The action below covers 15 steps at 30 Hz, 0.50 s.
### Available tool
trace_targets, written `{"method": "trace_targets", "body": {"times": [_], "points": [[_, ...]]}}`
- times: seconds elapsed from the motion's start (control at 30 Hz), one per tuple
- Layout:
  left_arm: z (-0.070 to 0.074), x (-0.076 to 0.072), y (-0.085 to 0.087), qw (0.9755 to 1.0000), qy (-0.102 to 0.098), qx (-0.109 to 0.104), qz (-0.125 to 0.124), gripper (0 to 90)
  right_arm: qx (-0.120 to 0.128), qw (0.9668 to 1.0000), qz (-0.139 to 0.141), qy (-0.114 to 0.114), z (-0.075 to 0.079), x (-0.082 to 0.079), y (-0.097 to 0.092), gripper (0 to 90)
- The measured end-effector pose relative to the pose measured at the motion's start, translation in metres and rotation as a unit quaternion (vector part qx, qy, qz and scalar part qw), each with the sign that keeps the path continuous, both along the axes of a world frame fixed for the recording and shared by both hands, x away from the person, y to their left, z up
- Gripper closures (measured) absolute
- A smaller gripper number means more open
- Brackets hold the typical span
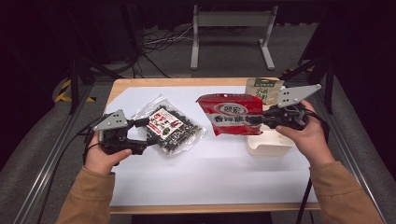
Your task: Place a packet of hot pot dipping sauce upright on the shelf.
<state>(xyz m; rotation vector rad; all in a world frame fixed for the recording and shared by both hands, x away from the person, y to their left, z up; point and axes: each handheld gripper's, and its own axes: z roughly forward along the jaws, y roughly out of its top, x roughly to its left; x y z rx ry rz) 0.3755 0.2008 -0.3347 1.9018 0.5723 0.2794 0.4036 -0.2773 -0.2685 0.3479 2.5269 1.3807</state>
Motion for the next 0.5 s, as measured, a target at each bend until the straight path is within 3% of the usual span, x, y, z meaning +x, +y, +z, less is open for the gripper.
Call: {"method": "trace_targets", "body": {"times": [0.3,0.5], "points": [[-0.009,0.006,0.008,0.9997,0.006,0.014,0.019,23.6,0.003,0.9998,-0.016,-0.012,0.002,0.019,-0.017,88.4],[-0.013,0.009,0.013,0.9994,0.012,0.008,0.031,21.0,0.01,0.9992,-0.034,-0.018,0.003,0.027,-0.029,88.4]]}}
